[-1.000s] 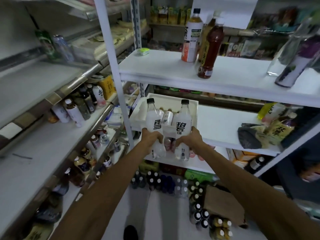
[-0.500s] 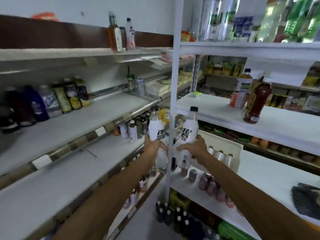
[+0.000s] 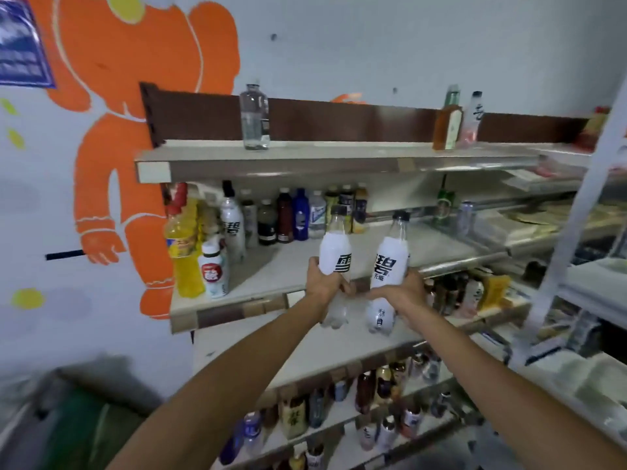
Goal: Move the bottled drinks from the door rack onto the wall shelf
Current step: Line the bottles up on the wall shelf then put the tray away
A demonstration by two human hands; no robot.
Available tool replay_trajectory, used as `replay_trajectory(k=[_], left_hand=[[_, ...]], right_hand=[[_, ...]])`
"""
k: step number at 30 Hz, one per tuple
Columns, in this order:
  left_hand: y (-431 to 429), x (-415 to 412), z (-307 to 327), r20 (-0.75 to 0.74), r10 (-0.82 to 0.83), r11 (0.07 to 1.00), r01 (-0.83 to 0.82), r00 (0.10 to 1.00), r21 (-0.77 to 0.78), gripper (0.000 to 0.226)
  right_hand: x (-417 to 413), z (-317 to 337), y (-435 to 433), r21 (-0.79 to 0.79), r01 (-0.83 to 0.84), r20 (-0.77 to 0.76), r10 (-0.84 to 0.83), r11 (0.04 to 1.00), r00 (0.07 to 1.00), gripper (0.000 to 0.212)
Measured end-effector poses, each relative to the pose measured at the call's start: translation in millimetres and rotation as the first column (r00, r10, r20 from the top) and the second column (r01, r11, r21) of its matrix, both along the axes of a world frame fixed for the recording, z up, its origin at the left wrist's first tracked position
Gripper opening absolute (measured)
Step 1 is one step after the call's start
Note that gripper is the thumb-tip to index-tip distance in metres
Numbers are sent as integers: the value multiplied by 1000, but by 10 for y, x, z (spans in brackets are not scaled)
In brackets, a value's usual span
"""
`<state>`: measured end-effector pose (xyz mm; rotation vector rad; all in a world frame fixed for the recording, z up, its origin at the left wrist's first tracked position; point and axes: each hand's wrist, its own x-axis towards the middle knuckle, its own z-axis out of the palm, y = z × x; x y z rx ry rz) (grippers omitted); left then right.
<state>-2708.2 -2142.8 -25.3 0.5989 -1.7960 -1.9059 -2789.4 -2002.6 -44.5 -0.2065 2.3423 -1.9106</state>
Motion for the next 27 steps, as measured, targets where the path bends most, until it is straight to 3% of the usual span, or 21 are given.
replay_trajectory(k=[6, 16, 23, 27], left_hand=[[-810, 333, 17, 16, 220, 961, -214, 975, -176, 70], [-1378, 247, -152, 105, 470, 739, -326, 876, -589, 82], [-1566, -249, -170, 69, 630, 629, -455, 774, -630, 75], [-1725, -549, -263, 75, 696, 591, -511, 714, -623, 81]], right_hand=[[221, 89, -948, 94, -154, -75, 162, 984, 984, 73], [164, 101, -1601, 147, -254, -104, 270, 956, 957, 68], [-492, 131, -1806, 182, -282, -144, 309, 942, 940, 75], [-879, 162, -1898, 229, -301, -149, 339, 926, 929, 76]])
